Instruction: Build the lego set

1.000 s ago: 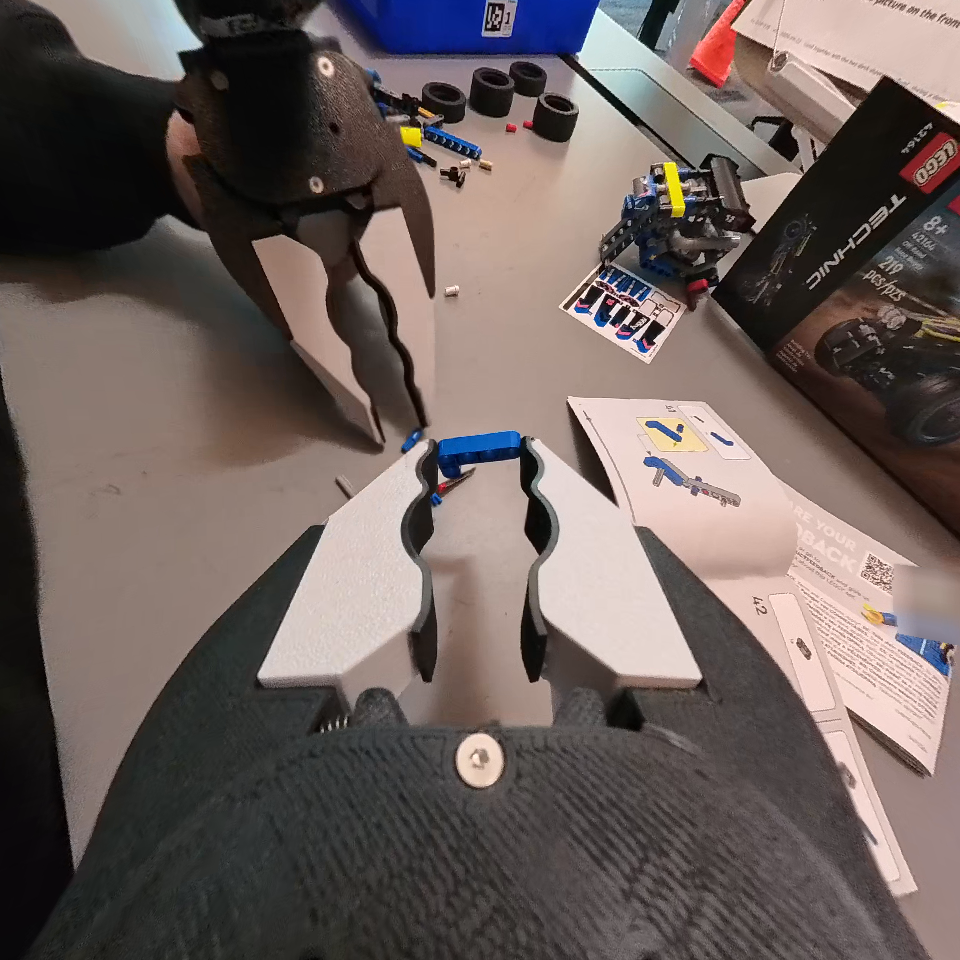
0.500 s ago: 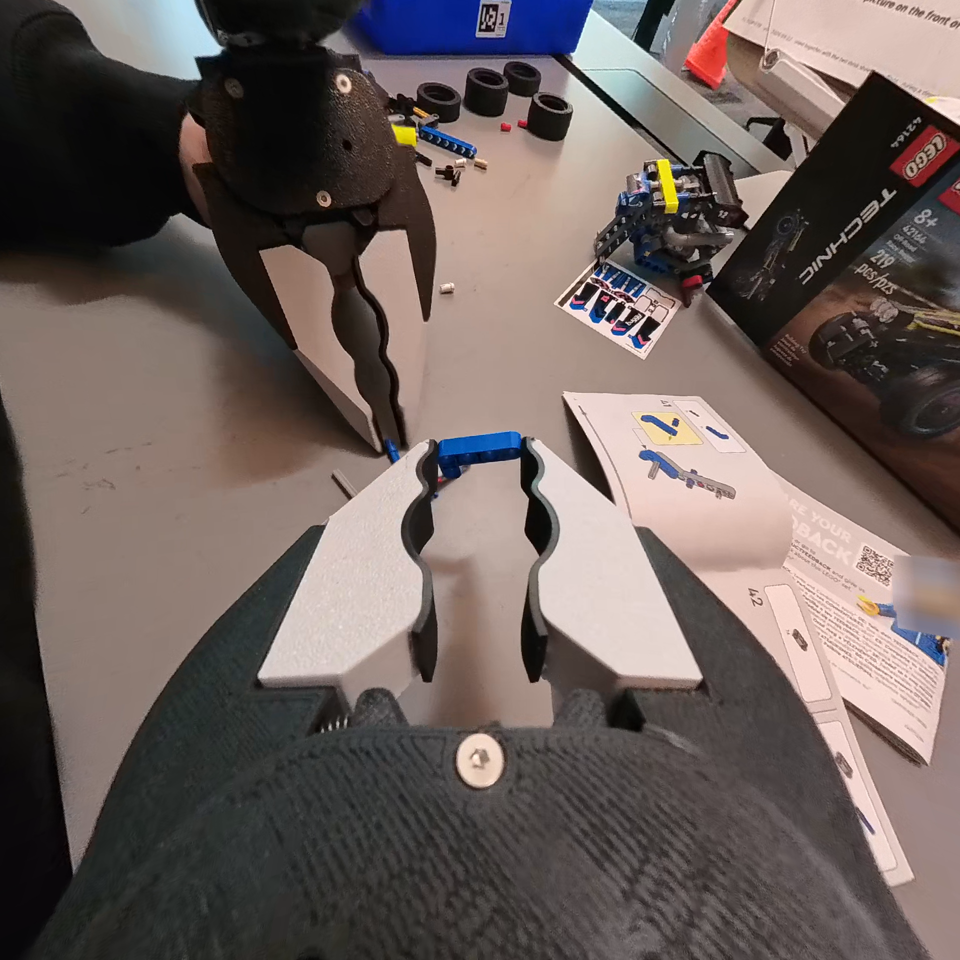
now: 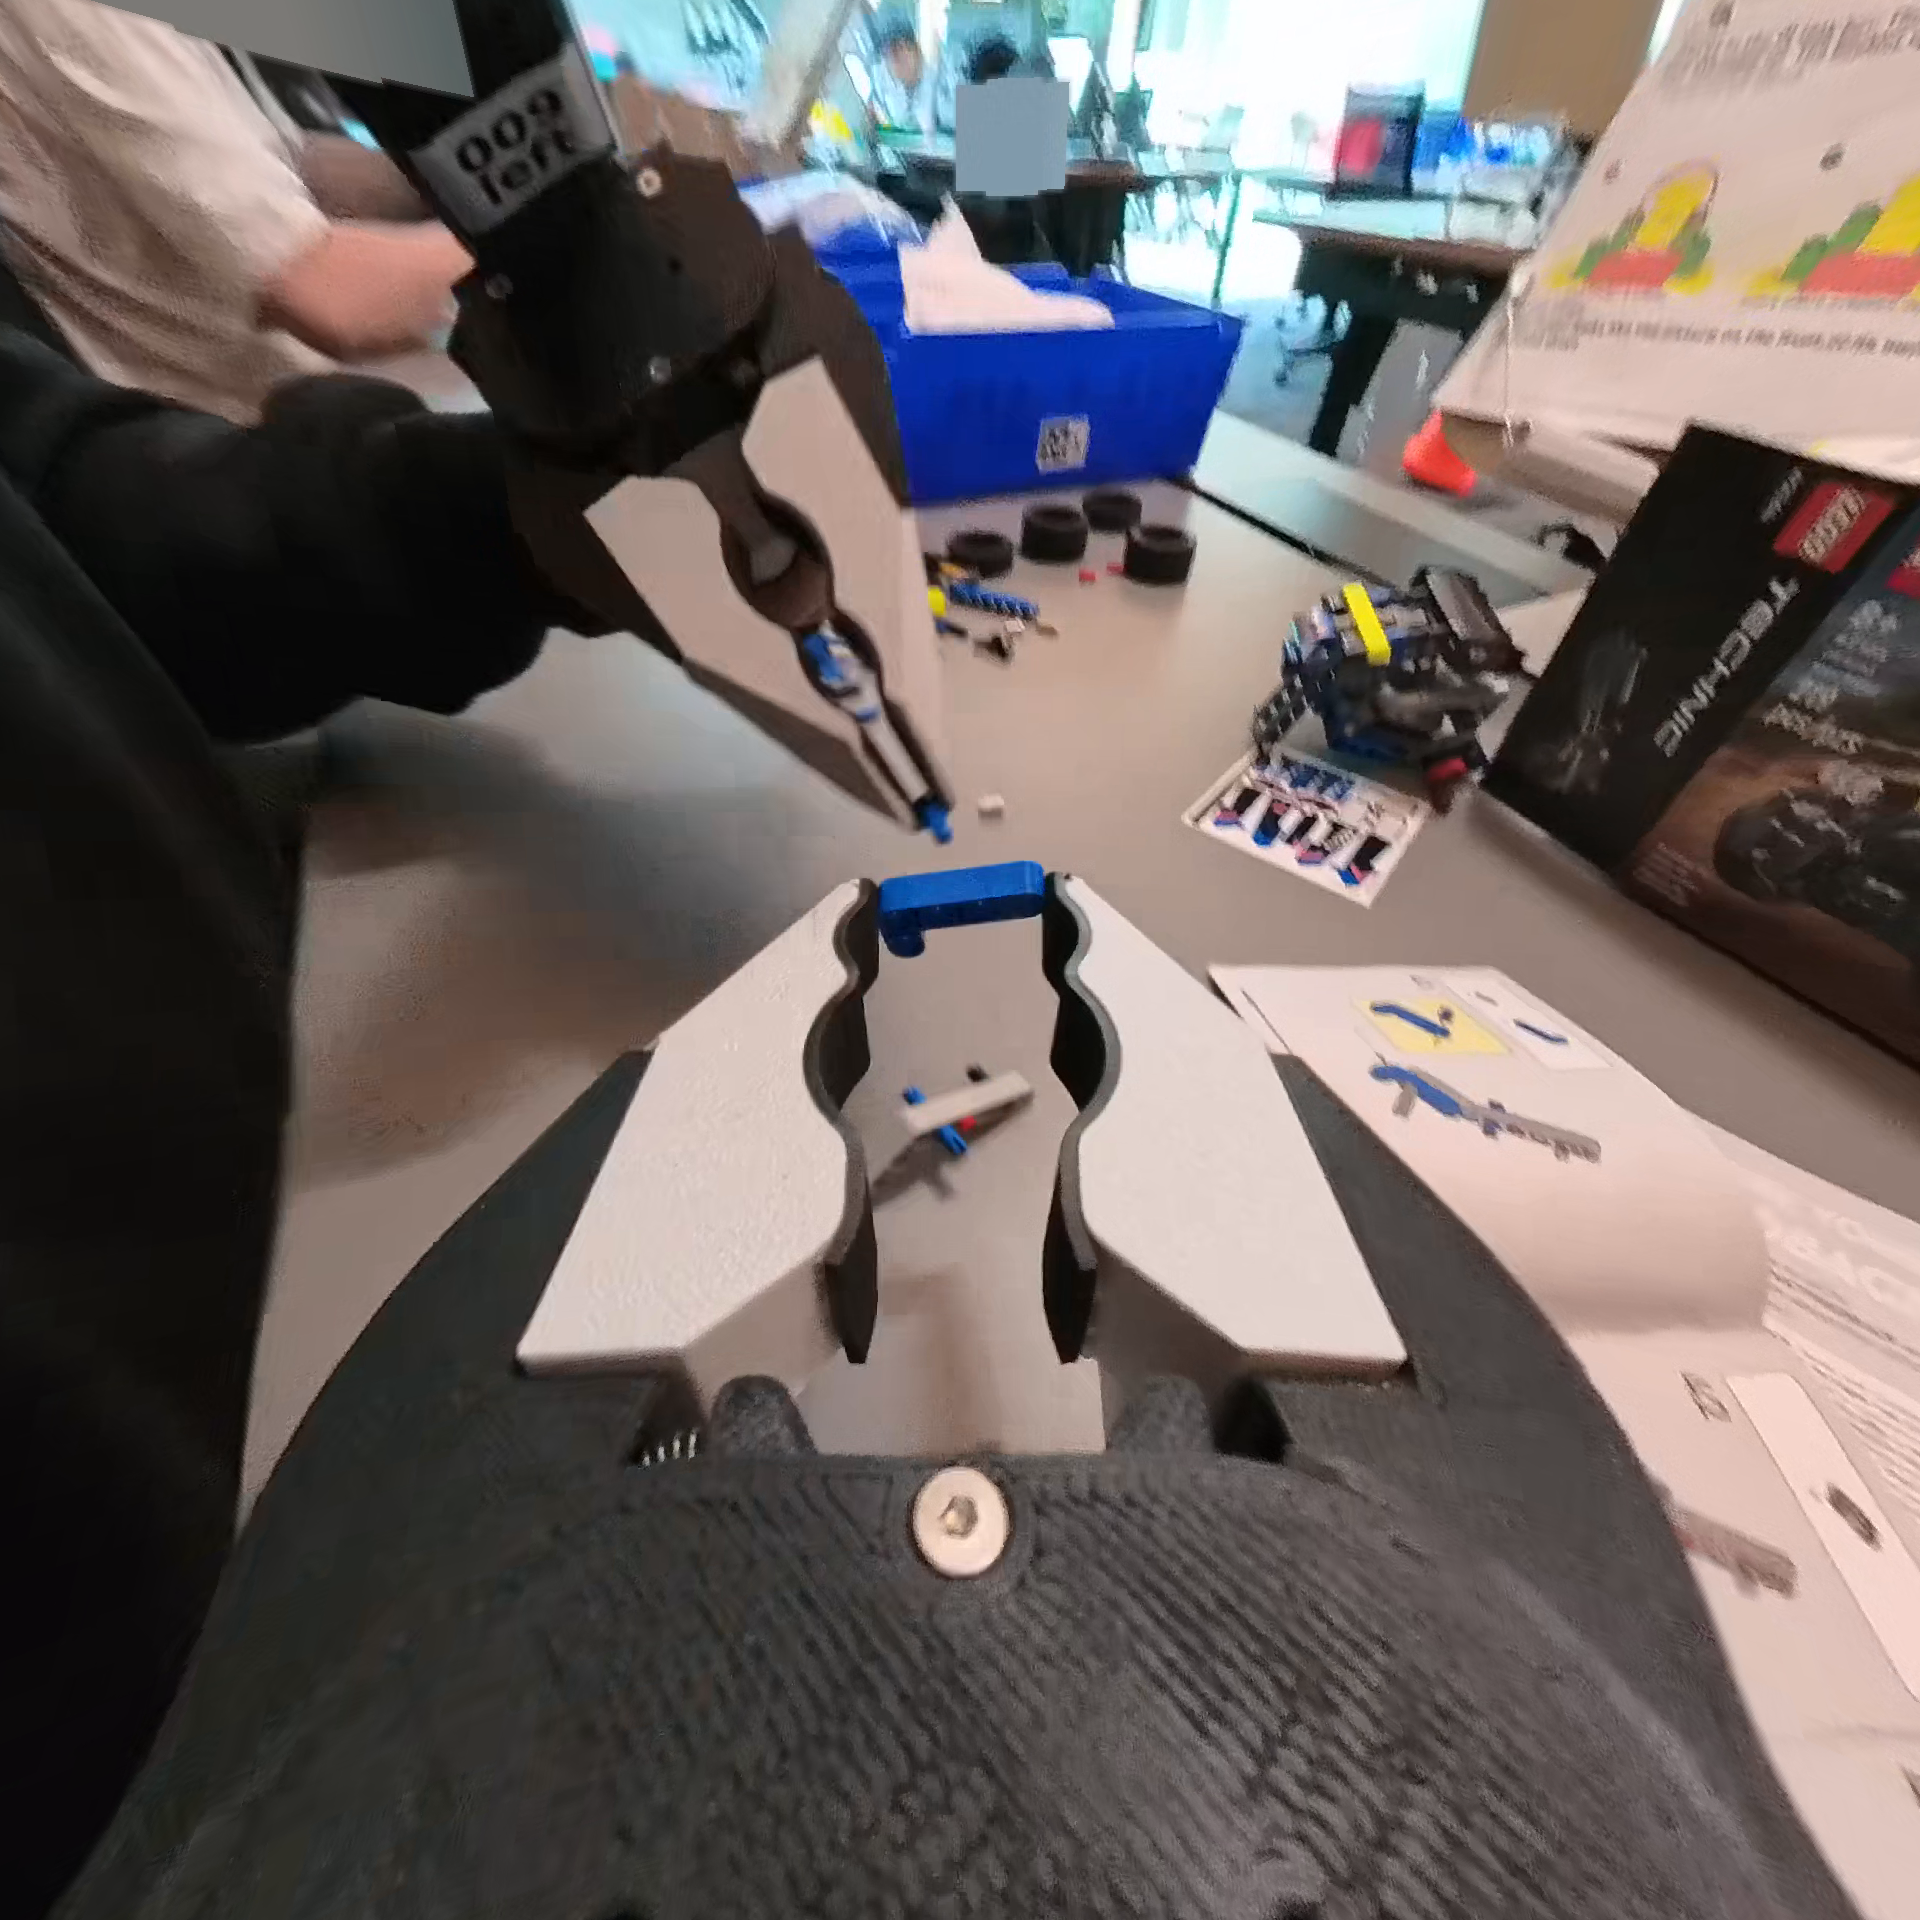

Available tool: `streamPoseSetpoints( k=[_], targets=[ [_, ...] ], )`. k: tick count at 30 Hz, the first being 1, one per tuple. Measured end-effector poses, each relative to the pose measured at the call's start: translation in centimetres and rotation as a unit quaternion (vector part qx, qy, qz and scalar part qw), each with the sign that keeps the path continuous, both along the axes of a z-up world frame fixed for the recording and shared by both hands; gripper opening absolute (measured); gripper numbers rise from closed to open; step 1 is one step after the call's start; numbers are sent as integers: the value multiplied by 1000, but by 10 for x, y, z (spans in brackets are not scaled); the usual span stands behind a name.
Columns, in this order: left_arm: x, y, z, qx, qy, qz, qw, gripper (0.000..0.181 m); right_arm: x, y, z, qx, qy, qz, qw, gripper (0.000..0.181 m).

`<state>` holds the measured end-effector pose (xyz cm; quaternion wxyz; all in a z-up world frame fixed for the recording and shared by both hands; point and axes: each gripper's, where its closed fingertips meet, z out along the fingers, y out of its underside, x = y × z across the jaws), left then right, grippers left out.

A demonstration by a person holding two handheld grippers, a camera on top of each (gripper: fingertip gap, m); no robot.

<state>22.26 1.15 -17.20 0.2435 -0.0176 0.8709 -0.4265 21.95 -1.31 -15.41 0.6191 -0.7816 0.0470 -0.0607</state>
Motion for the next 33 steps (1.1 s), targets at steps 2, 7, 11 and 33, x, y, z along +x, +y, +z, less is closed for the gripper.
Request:
streamPoseSetpoints(
  k=[2,7,11,33],
  targets=[
    [0,1,26,45,-91,-11,995,1,-3,5,8,27,-5,12,1000,31],
    [-5,-7,47,108,-185,-38,976,1,-15,17,15,51,-8,46,998,31],
    [-5,-6,44,123,-183,-47,974,1,-18,20,22,62,-15,49,997,31],
    [-17,-5,31,47,-23,-89,995,1,-27,23,9,-44,-154,71,985,31]
  ],
)
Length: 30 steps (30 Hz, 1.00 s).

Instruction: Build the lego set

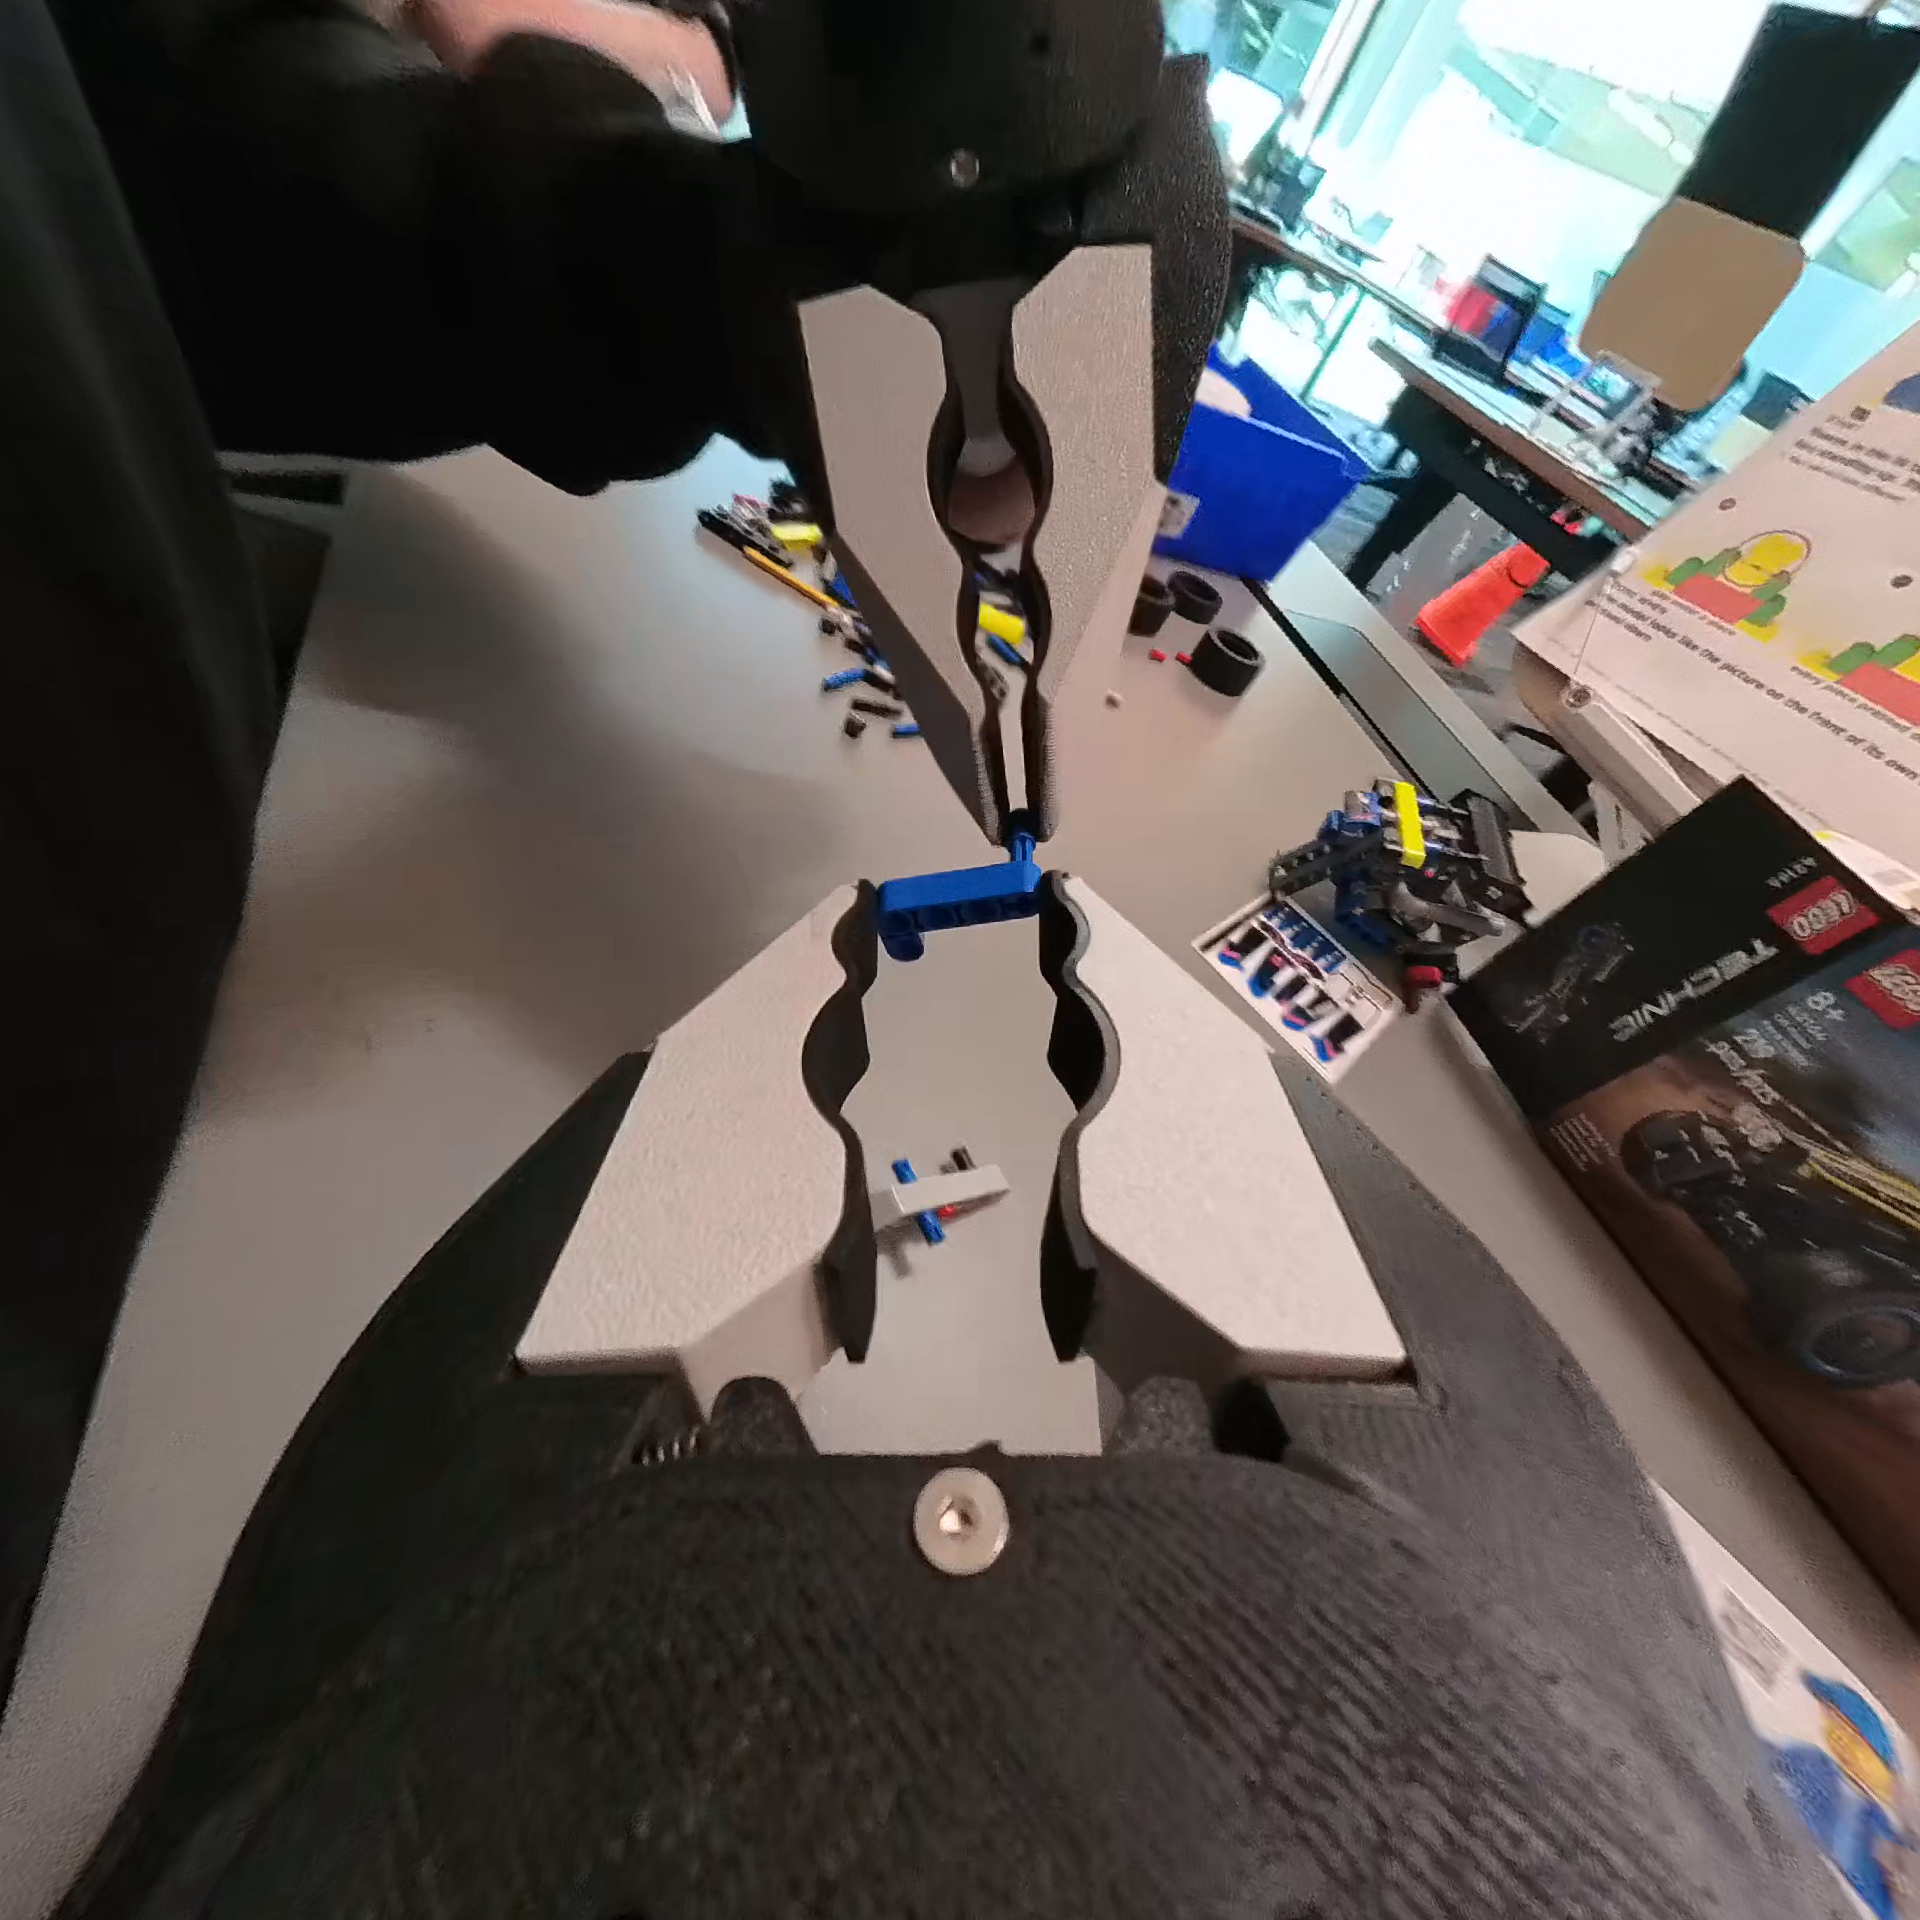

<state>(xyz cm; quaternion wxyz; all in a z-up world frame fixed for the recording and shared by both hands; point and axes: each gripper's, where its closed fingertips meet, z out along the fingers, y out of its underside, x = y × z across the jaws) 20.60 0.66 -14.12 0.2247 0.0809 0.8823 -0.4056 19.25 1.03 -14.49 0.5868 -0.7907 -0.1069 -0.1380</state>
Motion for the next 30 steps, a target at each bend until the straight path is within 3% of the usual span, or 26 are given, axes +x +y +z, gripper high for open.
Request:
streamPoseSetpoints(
  k=[5,10,30],
  targets=[
    [-1,-2,7,58,-107,-26,992,1,-3,-2,8,45,89,35,994,31],
    [-2,-6,25,73,-185,-29,980,0,1,-6,27,121,202,47,971,31],
    [2,-4,38,101,-243,-11,965,0,-1,-4,41,150,223,48,962,30]
  ],
)
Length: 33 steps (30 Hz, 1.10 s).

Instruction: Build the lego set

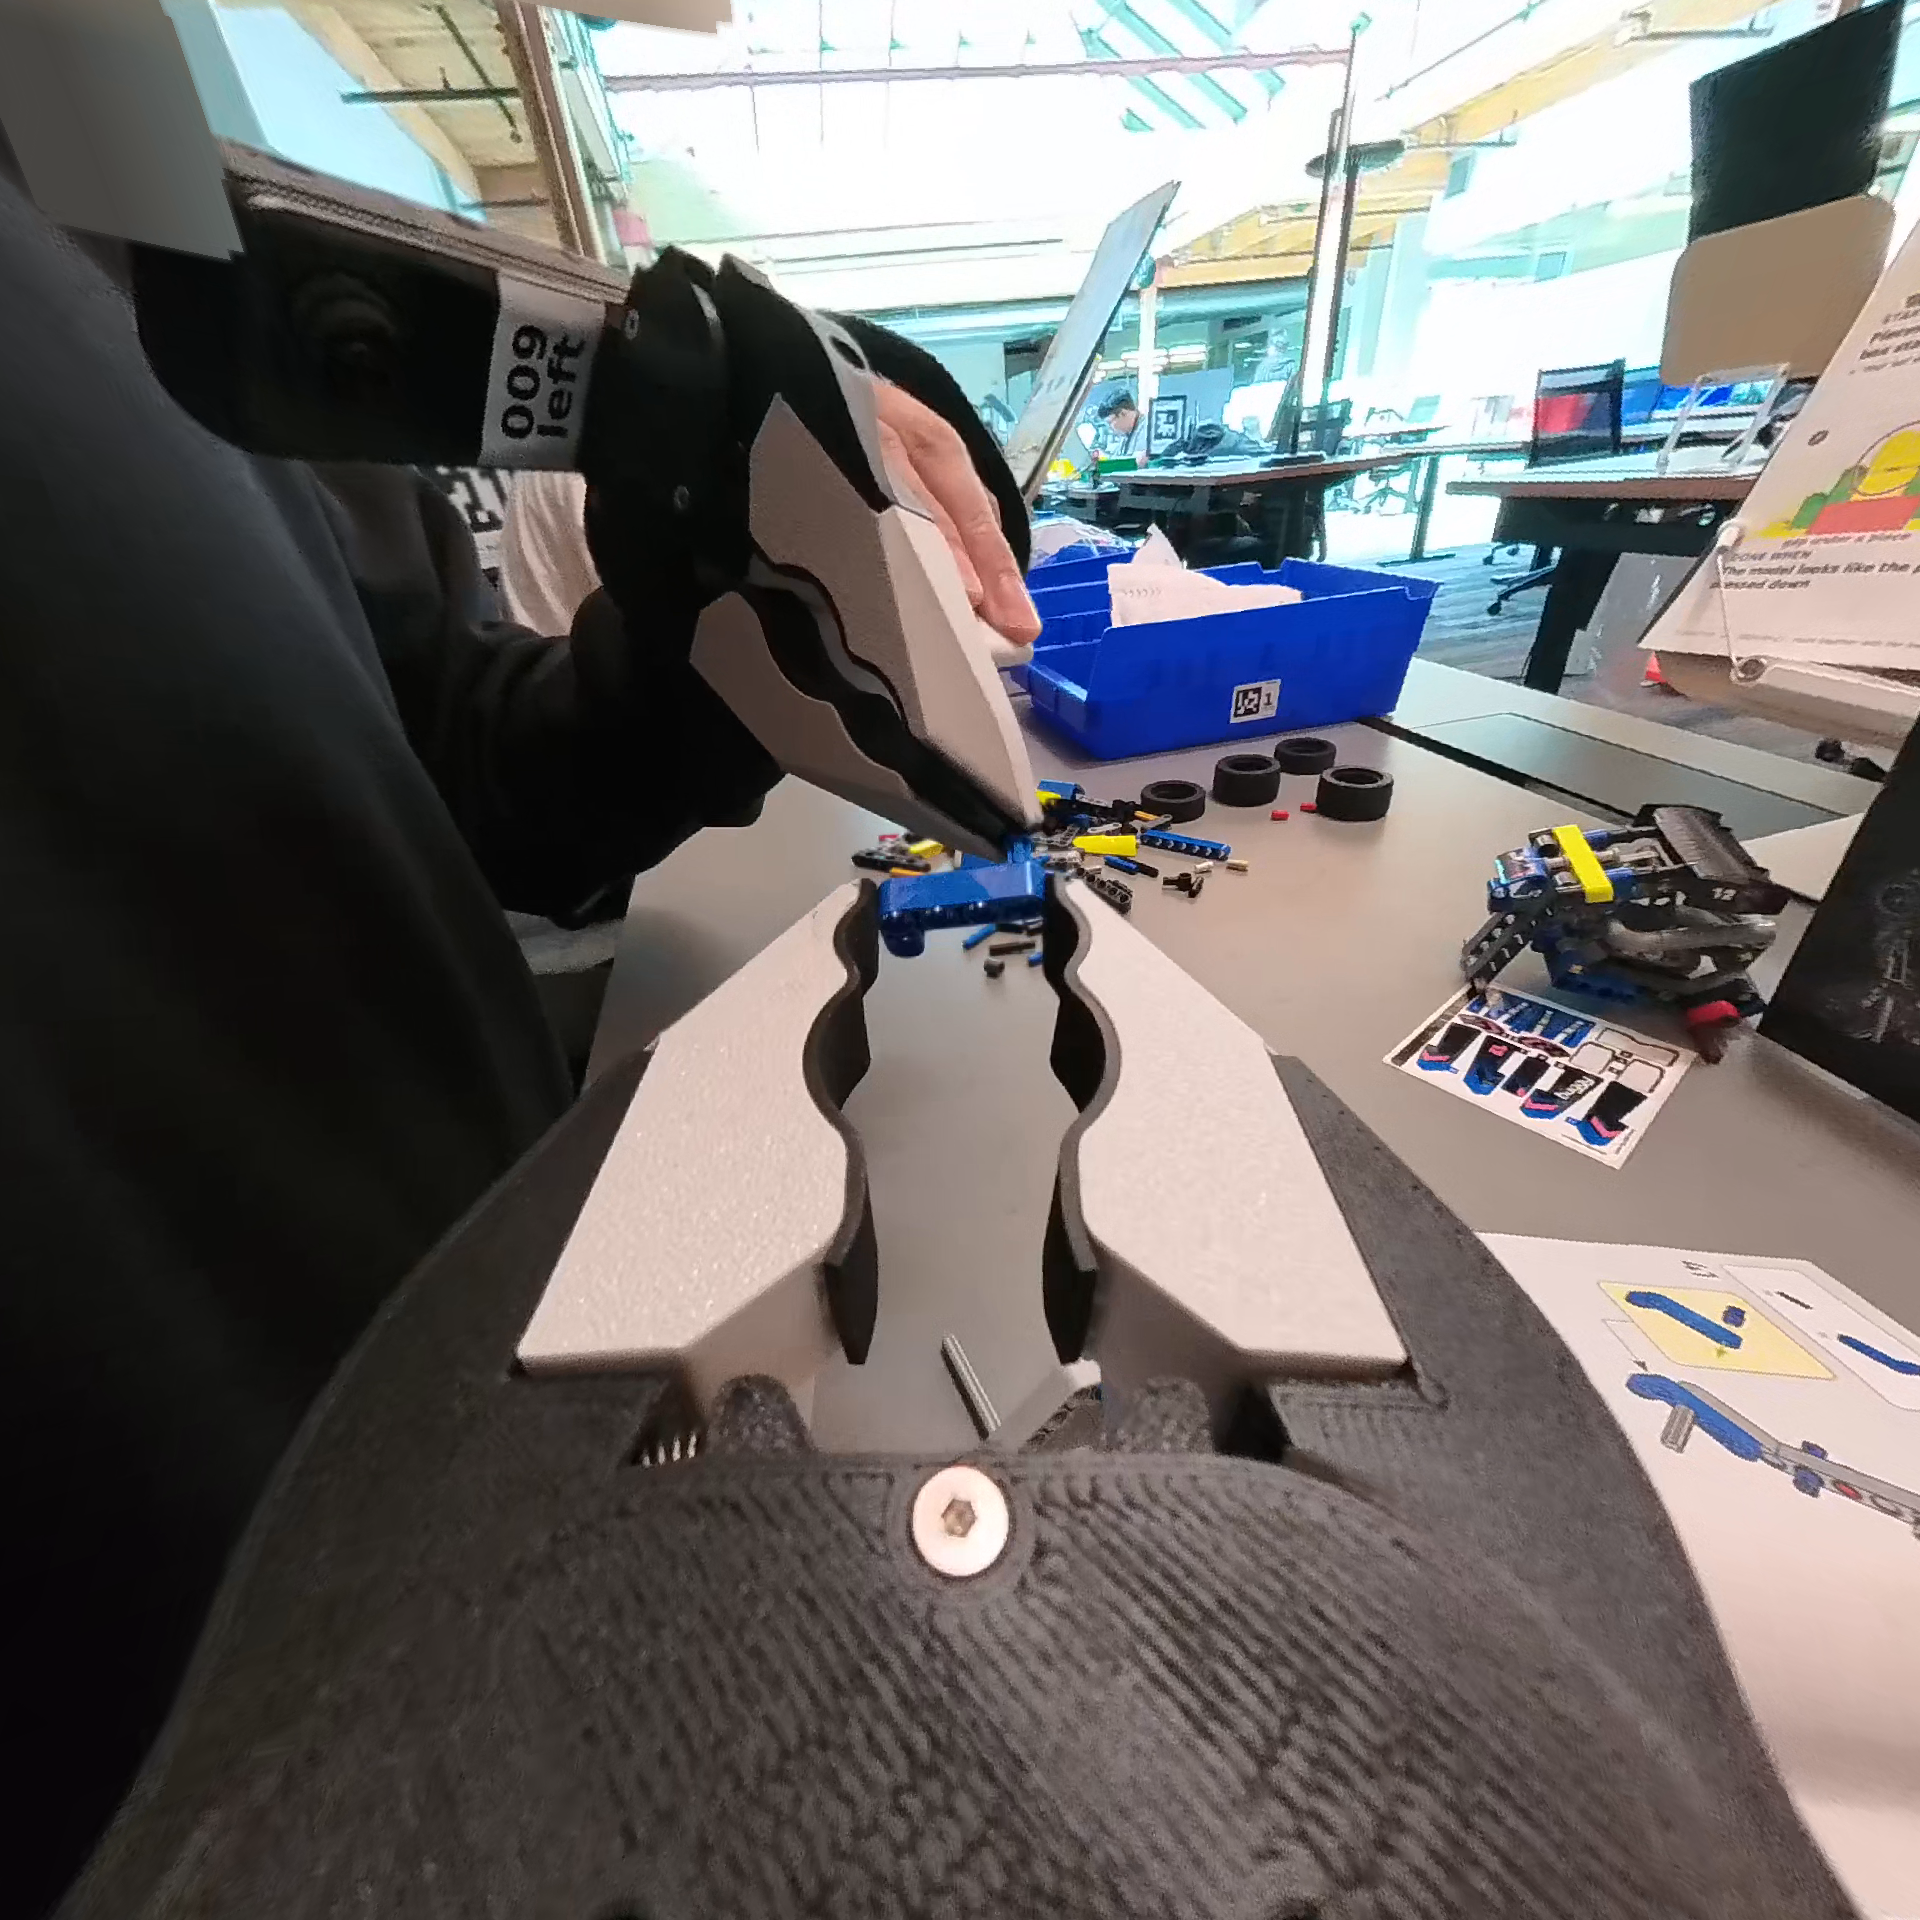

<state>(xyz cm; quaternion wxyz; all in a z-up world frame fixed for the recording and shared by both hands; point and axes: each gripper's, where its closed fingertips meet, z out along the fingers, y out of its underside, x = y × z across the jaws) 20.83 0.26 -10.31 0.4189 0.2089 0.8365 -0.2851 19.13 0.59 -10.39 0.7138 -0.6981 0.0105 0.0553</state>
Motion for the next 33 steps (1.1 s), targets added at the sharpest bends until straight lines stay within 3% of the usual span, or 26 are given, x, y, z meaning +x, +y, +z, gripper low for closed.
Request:
streamPoseSetpoints(
  k=[8,14,19,24,33],
  targets=[
    [2,0,0,53,-64,-3,997,0,0,0,0,12,64,16,998,31],
    [2,1,-6,79,-50,9,996,0,3,1,-9,-56,-67,-38,995,31],
    [4,1,-13,51,26,29,998,0,5,0,-17,-114,-161,-68,978,31],
    [4,2,-16,10,99,50,994,1,6,1,-17,-116,-194,-77,971,31],
    [0,6,-28,-32,262,71,962,1,8,4,-32,-201,-361,-99,906,31]
  ],
)
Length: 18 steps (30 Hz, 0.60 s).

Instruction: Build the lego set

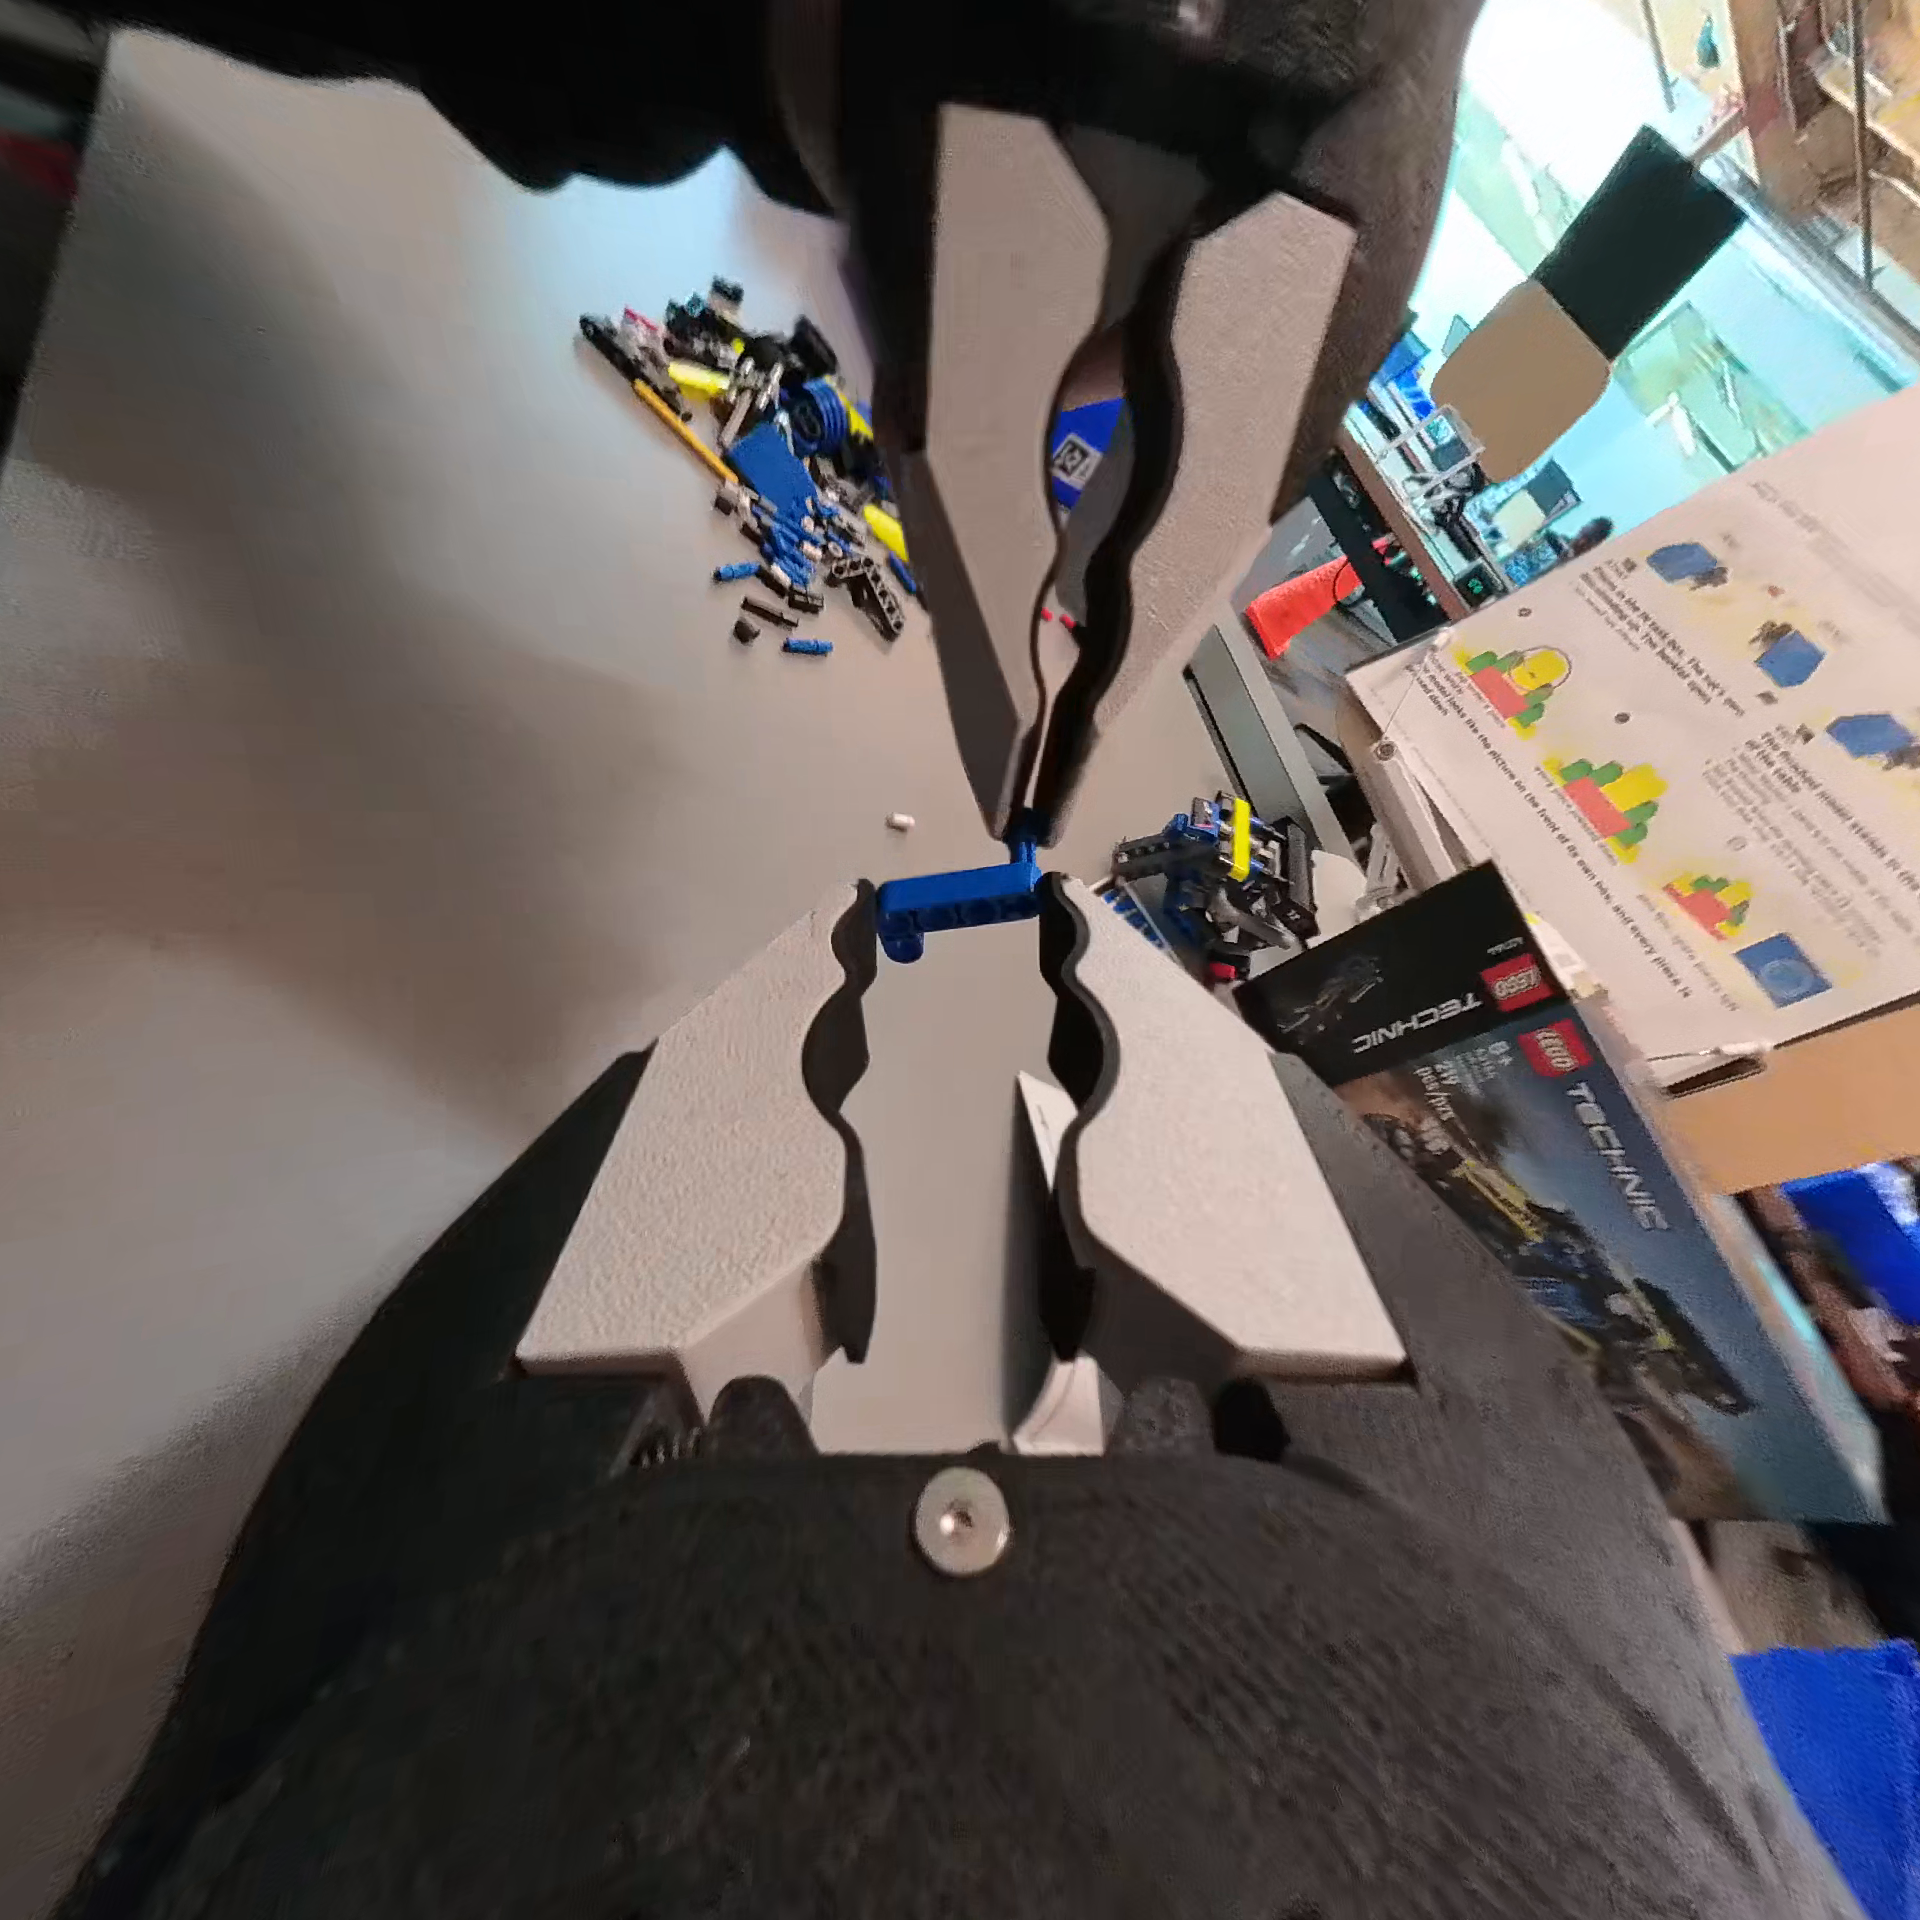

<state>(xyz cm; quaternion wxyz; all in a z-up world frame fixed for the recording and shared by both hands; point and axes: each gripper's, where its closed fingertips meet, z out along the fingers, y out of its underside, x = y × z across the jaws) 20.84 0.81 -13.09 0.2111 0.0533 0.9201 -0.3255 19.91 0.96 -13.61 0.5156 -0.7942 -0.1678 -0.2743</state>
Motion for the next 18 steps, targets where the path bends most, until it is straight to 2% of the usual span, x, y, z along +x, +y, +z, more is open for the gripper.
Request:
streamPoseSetpoints(
  k=[3,7,9,12,15,18],
  targets=[
    [-4,0,-3,-29,78,4,997,1,-2,1,-4,-33,-25,-1,999,31],
    [-3,0,-3,-49,114,2,992,0,-2,2,-2,-18,42,4,999,31],
    [-3,-1,0,-74,136,-5,988,0,-3,1,1,15,108,17,994,31],
    [0,-2,5,-62,46,-27,997,0,-1,1,8,61,194,20,979,31],
    [4,-2,4,-3,-76,-42,996,1,3,1,6,67,225,12,972,30],
    [4,-4,1,38,-144,-65,987,0,2,-1,1,66,247,24,966,30]
  ],
)
